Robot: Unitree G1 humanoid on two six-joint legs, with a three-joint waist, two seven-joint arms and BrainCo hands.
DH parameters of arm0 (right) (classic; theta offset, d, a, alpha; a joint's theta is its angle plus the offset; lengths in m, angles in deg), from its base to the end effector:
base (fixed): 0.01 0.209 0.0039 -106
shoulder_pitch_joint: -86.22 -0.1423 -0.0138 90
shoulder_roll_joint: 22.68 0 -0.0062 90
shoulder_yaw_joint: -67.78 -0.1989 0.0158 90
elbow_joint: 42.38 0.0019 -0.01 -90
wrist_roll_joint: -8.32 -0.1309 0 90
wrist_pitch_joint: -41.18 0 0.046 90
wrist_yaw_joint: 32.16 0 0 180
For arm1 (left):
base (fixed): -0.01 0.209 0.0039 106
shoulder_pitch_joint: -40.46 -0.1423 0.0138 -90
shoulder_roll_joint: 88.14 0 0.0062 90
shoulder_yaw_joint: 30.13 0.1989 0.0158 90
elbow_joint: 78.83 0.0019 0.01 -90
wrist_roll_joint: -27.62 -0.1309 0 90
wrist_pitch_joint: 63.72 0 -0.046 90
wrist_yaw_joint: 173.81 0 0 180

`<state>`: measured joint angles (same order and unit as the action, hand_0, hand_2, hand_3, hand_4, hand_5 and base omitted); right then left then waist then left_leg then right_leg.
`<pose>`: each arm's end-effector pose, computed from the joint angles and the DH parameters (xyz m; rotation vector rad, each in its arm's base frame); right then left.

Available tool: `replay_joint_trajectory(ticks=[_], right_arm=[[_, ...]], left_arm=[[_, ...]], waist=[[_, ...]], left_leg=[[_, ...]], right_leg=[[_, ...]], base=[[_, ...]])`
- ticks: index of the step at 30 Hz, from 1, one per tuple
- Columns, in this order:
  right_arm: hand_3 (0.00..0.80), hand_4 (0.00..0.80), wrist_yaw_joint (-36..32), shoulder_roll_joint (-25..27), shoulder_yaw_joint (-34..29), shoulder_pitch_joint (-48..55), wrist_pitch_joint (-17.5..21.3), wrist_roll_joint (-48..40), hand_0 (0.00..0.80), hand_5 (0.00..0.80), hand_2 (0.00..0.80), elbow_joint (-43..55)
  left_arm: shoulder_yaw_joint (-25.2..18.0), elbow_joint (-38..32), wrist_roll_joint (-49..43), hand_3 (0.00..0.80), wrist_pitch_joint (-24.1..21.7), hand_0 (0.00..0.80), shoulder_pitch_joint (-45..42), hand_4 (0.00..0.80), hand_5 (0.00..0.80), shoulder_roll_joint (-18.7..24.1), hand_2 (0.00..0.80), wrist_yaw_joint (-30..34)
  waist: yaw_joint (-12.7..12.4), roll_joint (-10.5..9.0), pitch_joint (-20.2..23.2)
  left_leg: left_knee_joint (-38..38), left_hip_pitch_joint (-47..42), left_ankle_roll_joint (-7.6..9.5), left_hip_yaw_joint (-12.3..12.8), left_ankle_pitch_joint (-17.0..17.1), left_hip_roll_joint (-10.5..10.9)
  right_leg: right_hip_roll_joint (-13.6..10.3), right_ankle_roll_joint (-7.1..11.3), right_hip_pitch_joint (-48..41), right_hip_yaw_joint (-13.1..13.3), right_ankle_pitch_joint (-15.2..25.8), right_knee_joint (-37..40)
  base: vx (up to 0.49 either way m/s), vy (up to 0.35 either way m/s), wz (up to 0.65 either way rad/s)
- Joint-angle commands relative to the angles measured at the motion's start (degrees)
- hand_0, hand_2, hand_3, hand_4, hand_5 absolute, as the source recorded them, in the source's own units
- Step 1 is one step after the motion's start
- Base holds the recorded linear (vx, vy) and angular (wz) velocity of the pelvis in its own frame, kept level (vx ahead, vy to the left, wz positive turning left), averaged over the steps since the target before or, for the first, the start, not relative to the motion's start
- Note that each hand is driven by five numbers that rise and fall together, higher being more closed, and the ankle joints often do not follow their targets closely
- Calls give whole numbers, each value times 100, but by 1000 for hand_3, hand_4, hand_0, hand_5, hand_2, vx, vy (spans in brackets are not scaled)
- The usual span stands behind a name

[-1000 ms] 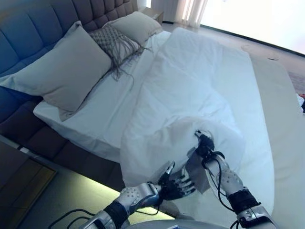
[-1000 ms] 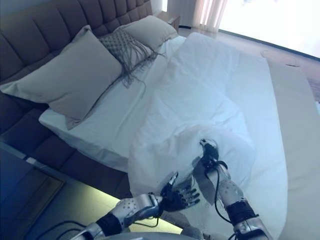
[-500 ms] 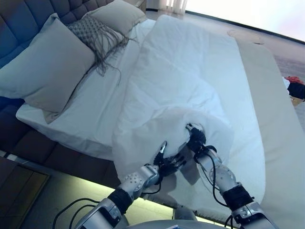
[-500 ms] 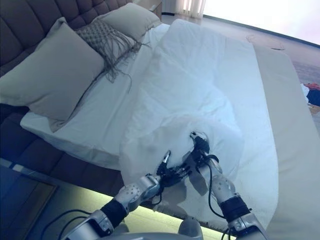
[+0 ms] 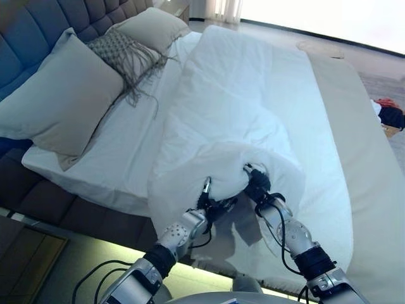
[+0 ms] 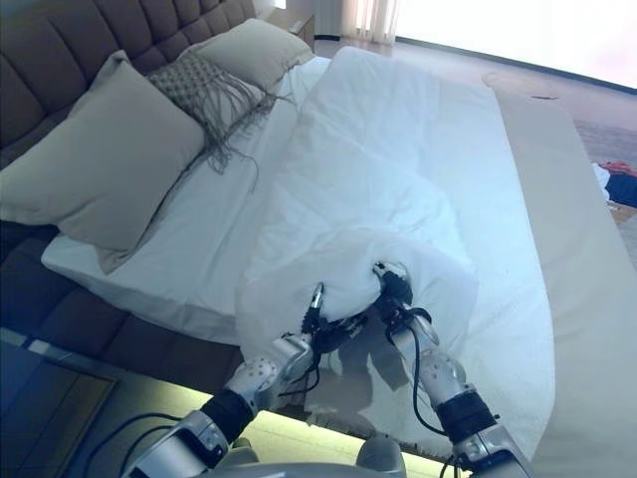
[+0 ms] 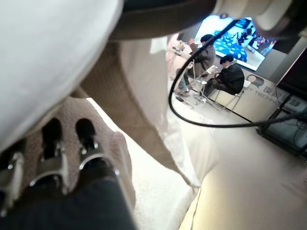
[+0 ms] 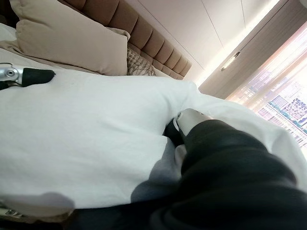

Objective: Make the bed neatly

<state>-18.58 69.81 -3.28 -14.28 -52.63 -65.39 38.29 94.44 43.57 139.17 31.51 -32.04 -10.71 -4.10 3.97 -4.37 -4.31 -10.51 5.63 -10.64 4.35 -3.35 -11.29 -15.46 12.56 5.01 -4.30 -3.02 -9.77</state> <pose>0.2252 -0.1529 0.0265 0.8492 0.3864 0.0536 0.2156 0.0577 -0.0197 -1.4614 0.9299 -0.0670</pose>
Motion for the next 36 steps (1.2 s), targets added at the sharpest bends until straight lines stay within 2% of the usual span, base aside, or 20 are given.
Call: replay_joint_trajectory(ticks=[1,12,17,28,32,34,35,36], right_arm=[[800,800,-363,35,79,20,153,-14,800,800,800,1028],[800,800,-483,36,178,187,46,-147,800,800,800,1167],[800,800,-689,-7,319,367,-5,-157,800,800,800,1198],[800,800,-1169,-105,483,880,75,-308,800,800,800,1139],[800,800,-1683,-3,497,1008,-188,133,800,800,800,1081],[355,355,-1895,118,495,1100,-321,344,355,355,355,1035],[0,0,-2003,188,456,1157,-423,438,0,0,0,996],[0,0,-2051,230,430,1197,-474,457,0,0,0,975]], left_arm=[[-260,105,145,800,-70,800,373,800,800,-409,800,93],[-369,63,145,800,-299,800,250,800,800,-309,800,-40],[-490,23,145,800,-357,800,149,800,800,-187,800,20],[-945,-166,145,800,-192,800,18,800,800,431,800,78],[-1146,-256,-804,800,-24,800,-84,800,800,621,800,96],[-1340,-205,-1329,800,61,800,-173,800,800,723,800,92],[-1497,-143,-1611,800,90,800,-218,800,800,816,800,108],[-1594,-89,-1712,800,130,800,-238,800,800,888,800,135]], waist=[[43,168,525],[21,169,523],[17,157,551],[4,244,629],[-7,263,647],[-1,277,652],[4,283,652],[5,289,655]], left_leg=[[223,23,132,-1,576,-564],[281,-29,124,-72,600,-597],[331,-160,112,-22,592,-642],[492,-414,164,21,595,-565],[548,-496,169,16,608,-547],[569,-531,163,28,618,-549],[592,-555,162,28,633,-546],[607,-570,161,28,640,-543]], right_leg=[[-392,244,485,-26,1030,190],[-323,244,421,17,988,225],[-271,244,289,56,948,296],[-324,244,26,65,895,413],[-306,230,-62,72,872,450],[-294,214,-98,82,861,472],[-286,204,-123,92,859,491],[-284,200,-138,90,857,500]], base=[[0,0,0],[-2,2,-1],[-1,-1,-12],[-14,32,-7],[-26,13,-5],[-30,29,-6],[-17,33,-6],[-16,47,-8]])
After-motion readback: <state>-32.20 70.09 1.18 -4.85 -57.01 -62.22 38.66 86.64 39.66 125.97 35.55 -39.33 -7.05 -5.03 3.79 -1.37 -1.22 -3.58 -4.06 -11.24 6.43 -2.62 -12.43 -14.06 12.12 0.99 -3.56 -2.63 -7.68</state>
